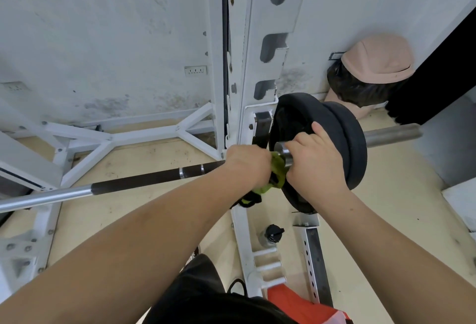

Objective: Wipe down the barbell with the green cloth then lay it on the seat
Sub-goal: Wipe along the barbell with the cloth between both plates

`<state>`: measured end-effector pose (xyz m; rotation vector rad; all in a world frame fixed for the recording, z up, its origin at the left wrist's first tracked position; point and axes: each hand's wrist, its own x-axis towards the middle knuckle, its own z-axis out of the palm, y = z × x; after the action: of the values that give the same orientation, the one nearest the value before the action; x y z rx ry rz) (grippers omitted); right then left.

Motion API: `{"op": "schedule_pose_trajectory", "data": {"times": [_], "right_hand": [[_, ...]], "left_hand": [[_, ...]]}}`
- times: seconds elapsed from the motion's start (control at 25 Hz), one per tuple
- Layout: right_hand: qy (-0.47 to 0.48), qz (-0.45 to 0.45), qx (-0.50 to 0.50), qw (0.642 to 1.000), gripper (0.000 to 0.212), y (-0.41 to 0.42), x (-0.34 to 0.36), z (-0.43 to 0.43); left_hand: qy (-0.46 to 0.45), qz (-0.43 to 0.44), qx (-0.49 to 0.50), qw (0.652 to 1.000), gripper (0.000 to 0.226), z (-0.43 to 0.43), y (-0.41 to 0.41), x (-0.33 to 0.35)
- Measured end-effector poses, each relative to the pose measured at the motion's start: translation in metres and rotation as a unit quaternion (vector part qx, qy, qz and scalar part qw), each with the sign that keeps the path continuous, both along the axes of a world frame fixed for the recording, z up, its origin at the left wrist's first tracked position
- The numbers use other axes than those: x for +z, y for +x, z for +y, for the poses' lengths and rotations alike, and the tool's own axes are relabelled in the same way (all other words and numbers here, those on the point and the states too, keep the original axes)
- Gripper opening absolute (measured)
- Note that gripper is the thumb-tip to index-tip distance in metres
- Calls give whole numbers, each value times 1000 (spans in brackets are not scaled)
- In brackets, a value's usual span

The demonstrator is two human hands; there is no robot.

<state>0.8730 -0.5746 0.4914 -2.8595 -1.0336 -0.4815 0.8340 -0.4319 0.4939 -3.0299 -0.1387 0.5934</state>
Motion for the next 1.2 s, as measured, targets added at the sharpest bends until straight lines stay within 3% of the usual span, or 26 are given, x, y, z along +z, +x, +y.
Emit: {"op": "schedule_pose_trajectory", "data": {"times": [0.16, 0.32, 0.48, 0.72, 0.8, 0.88, 1.04, 1.2], "right_hand": [[-25, 0, 32, 999, 21, -10, -3, 1], [-25, 156, -18, 987, 29, -18, -6, 8], [-22, 277, -37, 960, 28, -11, -26, 26], [0, 302, -64, 951, 45, -15, -40, 47], [-51, 297, -69, 951, 30, -11, -39, 50], [-87, 299, -71, 948, 27, -11, -36, 53], [-76, 276, -69, 956, 9, -14, -34, 56], [-86, 295, -68, 949, 25, -12, -34, 58]], "left_hand": [[-2, 15, 39, 999, 21, 30, -23, 13], [-63, -147, 97, 982, 42, 42, -26, 8], [-60, -124, 91, 986, 61, 34, -46, -43], [-57, -125, 159, 978, 37, 94, -66, -37], [-26, -117, 196, 973, 34, 111, -75, -38], [-11, -124, 180, 976, 37, 94, -65, -35], [-93, -135, 124, 979, 51, 29, -34, -43], [-68, -155, 132, 977, 41, 66, -55, -48]]}}
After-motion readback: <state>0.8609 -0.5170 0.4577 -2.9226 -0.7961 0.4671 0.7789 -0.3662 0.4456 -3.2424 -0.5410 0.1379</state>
